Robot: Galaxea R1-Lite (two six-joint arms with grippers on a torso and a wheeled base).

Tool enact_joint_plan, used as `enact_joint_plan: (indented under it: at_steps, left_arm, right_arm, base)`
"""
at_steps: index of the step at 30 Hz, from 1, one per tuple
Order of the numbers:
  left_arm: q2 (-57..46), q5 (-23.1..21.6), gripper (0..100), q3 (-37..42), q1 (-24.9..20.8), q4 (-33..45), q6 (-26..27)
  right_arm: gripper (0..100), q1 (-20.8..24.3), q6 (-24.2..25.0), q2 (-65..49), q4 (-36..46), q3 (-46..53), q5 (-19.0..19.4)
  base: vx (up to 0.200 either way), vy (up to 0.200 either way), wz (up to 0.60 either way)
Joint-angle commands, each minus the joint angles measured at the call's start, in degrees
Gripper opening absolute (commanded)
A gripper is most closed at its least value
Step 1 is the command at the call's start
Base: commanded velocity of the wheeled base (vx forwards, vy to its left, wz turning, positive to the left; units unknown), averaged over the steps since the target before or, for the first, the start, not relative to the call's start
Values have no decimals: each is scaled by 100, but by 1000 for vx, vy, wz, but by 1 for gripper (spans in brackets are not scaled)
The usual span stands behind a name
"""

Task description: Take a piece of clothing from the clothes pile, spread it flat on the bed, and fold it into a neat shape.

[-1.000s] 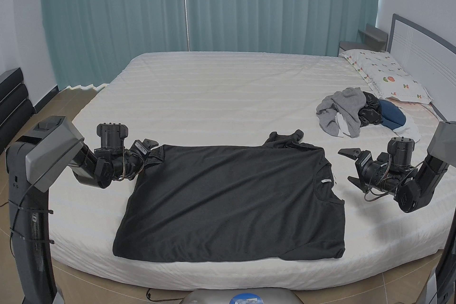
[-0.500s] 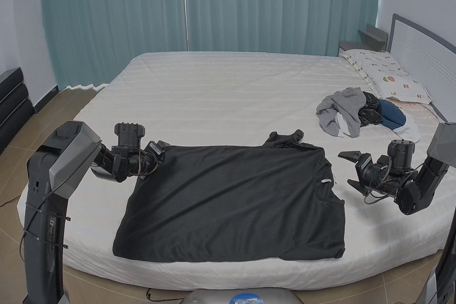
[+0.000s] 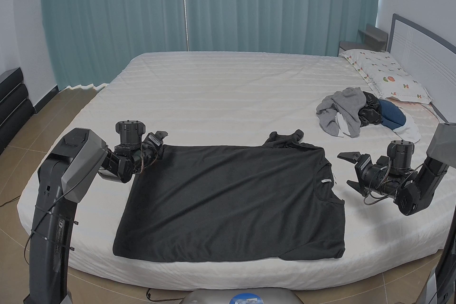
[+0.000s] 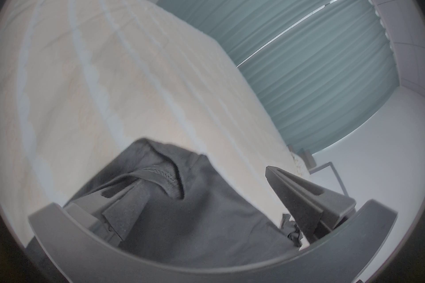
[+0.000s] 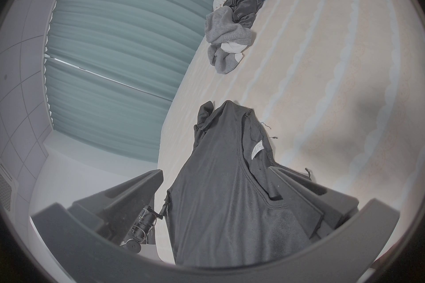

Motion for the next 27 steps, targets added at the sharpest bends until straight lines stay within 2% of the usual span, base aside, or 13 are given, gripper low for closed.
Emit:
enact_joint_plan:
  at_steps: [1, 5, 11, 27]
  left_arm:
    - [120, 229, 100, 27, 101, -341, -79]
    - [129, 405, 100, 36, 136, -411, -88]
    - [85, 440, 100, 44, 250, -420, -115]
    - [-3, -228, 100, 159, 435, -446, -325]
  right_arm:
    - [100, 42, 0, 63, -9, -23, -1]
    - [100, 42, -8, 133, -9, -32, -19]
    - [100, 42, -17, 177, -9, -41, -37]
    - [100, 33, -35, 230, -9, -58, -45]
  base:
    - [0, 0, 0]
    - [0, 0, 0]
    - [0, 0, 0]
    - [0, 0, 0]
